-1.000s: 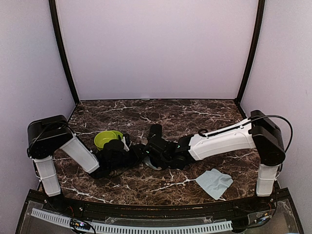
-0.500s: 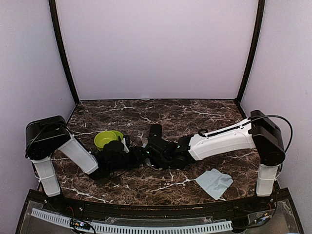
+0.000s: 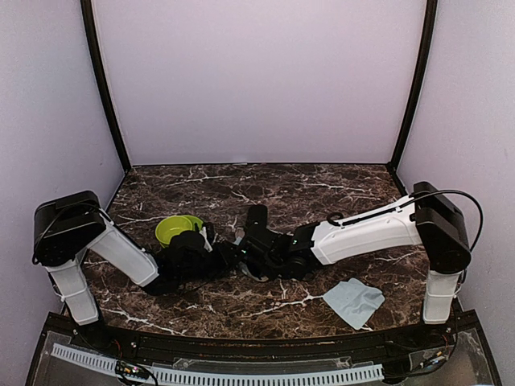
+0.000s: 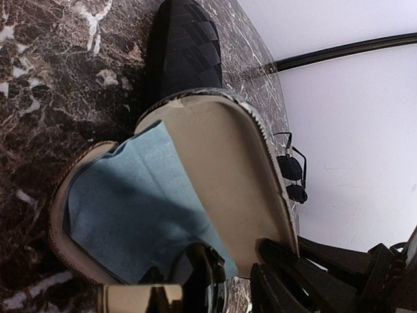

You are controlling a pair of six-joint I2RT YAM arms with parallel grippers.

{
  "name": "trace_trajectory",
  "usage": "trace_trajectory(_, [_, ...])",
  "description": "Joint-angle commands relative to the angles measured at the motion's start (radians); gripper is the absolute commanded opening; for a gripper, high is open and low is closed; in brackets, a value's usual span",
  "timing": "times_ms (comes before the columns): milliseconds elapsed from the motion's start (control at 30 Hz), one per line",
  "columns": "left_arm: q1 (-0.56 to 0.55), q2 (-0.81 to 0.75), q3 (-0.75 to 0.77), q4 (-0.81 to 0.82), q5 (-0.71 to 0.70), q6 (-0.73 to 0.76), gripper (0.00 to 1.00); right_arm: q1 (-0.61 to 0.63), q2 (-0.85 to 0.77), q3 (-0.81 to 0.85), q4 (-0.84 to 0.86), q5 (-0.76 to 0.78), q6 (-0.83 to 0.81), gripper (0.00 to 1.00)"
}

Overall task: Organize the sunglasses
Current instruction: Place the sunglasses in the sunglasses case.

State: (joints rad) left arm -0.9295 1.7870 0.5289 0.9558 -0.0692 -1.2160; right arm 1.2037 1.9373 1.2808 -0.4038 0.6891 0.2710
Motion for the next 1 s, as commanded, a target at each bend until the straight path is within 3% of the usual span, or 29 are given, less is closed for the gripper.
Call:
trace_trajectory(0, [-0.003, -0.041, 0.027, -0.096, -0.013, 0.034, 0.48, 0.008, -0.004, 0.033, 0.031, 0.031, 0.019, 0.0])
trace_trajectory(400, [-0.003, -0.113, 0.047, -0.277, -0.034, 0.02, 0.58, 0.009, -0.006, 0.023, 0.043, 0.029, 0.018, 0.0])
trace_trajectory(967, [0.006, -0.184, 0.011, -0.365, -0.079, 0.004, 0.6, 0.01, -0.008, 0.025, 0.044, 0.032, 0.017, 0.0])
